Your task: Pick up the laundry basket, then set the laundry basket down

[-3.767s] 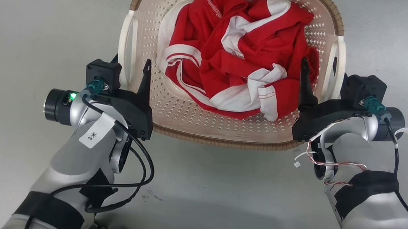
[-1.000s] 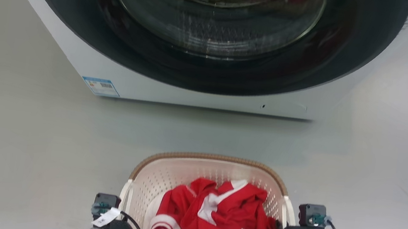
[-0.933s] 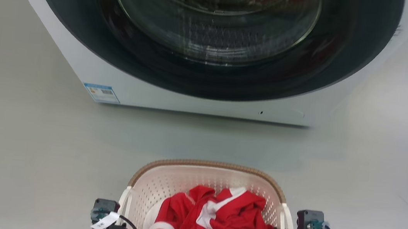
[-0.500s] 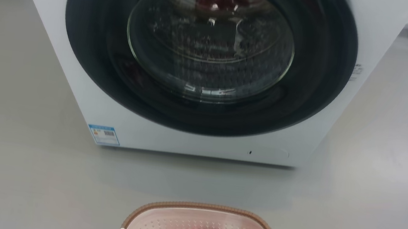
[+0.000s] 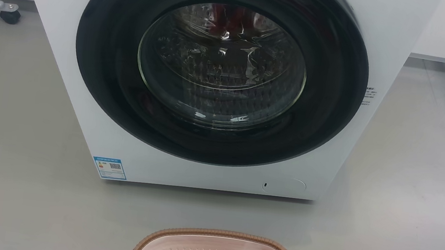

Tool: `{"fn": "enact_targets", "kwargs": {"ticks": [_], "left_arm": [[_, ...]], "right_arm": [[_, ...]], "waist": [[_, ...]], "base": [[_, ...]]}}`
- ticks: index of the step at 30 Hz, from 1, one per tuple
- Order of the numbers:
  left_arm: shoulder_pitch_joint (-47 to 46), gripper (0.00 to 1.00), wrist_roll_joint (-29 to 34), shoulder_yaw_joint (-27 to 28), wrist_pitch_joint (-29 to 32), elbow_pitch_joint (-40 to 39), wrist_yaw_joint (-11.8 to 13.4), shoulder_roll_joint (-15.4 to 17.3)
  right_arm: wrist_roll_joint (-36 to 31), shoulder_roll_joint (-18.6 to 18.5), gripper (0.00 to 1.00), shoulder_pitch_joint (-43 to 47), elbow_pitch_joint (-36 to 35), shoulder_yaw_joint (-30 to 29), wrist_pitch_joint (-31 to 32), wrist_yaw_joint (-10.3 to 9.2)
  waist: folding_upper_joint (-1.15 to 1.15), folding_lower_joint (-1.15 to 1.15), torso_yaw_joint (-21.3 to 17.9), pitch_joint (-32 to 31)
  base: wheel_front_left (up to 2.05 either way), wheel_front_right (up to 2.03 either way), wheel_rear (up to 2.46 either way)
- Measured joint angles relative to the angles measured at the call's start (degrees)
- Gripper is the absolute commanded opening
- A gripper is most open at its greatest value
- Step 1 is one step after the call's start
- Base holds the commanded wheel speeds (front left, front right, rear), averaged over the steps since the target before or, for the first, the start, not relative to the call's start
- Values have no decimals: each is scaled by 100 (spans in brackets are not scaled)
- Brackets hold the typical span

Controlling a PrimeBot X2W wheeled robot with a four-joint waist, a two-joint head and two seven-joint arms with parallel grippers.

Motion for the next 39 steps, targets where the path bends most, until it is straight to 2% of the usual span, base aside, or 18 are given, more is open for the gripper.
{"fn": "enact_targets", "kwargs": {"ticks": [39], "left_arm": [[0, 0, -190, -135, 51, -1, 37, 7]], "right_arm": [[497, -3, 0, -126, 113, 522, -62, -15]], "waist": [[1, 0, -30, -7]], "base": [[0, 0, 0]]}}
